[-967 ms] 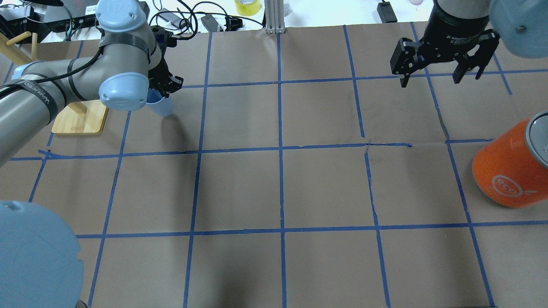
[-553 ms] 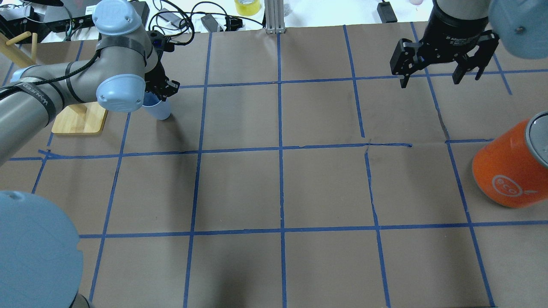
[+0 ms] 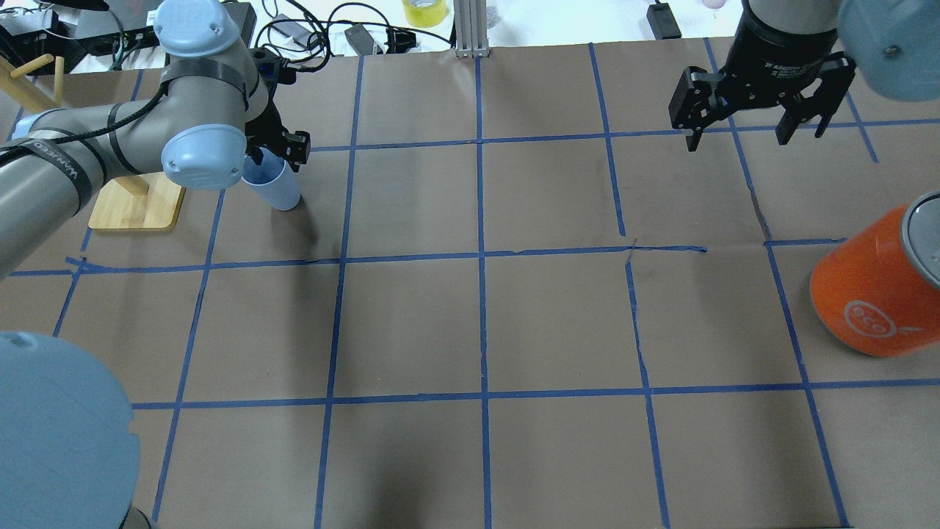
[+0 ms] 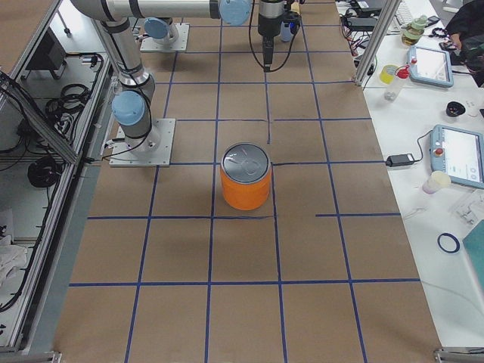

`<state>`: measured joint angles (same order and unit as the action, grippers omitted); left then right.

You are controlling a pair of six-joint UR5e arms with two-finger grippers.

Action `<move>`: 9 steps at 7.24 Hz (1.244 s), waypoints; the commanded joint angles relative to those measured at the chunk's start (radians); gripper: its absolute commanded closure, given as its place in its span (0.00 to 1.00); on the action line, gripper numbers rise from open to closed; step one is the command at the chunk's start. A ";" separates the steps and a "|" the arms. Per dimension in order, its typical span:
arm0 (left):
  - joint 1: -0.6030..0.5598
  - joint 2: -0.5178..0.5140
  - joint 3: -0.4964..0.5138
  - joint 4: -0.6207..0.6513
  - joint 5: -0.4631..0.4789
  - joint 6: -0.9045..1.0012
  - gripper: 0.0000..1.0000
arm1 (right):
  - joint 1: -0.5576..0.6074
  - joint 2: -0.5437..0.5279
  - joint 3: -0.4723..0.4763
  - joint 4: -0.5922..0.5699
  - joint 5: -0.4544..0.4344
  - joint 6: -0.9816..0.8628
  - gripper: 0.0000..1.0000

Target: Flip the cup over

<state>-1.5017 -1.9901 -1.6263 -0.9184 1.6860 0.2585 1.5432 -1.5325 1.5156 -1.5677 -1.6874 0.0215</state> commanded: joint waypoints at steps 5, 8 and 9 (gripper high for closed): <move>-0.071 0.403 0.034 -0.553 -0.046 -0.221 0.00 | 0.000 0.000 0.000 0.000 0.000 0.000 0.00; -0.069 0.494 0.032 -0.583 -0.066 -0.292 0.00 | 0.000 0.000 0.000 0.000 0.002 0.006 0.00; -0.071 0.496 0.029 -0.580 -0.093 -0.318 0.00 | 0.002 0.000 0.000 0.000 0.002 0.008 0.00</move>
<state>-1.5715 -1.5025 -1.5949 -1.4995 1.6175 -0.0341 1.5438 -1.5324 1.5156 -1.5677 -1.6861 0.0272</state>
